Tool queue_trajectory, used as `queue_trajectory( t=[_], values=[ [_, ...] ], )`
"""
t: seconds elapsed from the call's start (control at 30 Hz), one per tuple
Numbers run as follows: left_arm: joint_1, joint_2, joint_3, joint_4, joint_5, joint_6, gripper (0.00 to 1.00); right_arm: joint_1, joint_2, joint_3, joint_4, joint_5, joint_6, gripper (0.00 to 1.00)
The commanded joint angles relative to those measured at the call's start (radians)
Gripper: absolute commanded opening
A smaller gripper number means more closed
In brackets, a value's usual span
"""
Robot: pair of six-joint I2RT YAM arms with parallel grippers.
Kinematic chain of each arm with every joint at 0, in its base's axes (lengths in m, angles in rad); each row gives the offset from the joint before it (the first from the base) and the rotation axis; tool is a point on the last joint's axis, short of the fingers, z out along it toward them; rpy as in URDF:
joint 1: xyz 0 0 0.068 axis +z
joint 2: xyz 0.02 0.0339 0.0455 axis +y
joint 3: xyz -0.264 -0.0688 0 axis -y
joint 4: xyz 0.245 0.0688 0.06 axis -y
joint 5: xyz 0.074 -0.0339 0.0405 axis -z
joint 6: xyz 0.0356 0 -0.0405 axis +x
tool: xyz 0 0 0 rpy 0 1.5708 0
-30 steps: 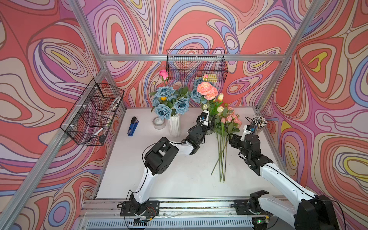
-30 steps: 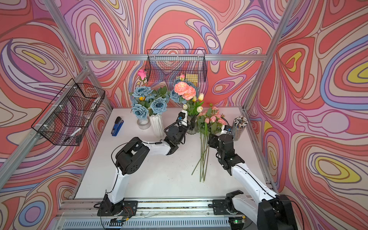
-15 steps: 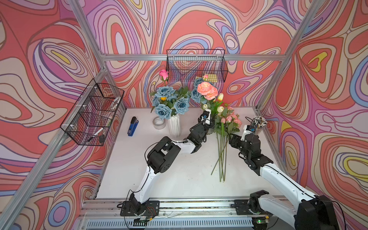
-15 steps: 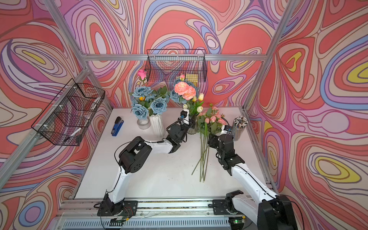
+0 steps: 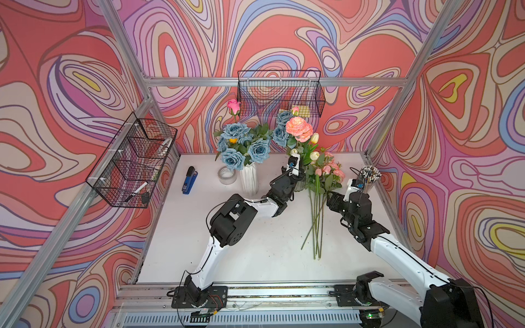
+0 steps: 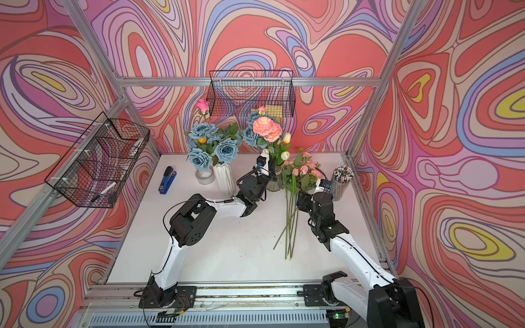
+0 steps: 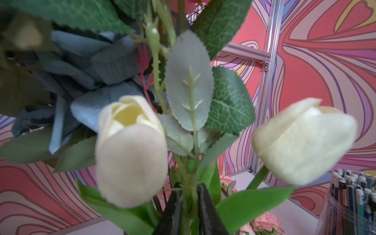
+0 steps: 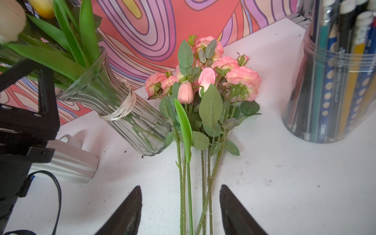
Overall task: Pick out pink flowers from the vase
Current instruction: Pick up the flower from the vase.
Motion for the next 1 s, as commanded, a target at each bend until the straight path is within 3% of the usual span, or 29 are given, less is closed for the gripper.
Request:
queue_trajectory(
  t=[0.0,0.97],
  values=[
    [0.004,0.003,0.022,0.031,0.013,0.023,0.11,-0.004,0.002,-0.011,0.018,-0.006,0.008,0.62],
    [0.004,-0.149,0.056,-0.023,0.104,0.068,0.06,-0.005,0.009,-0.013,0.024,0.000,0.010,0.62]
  ],
)
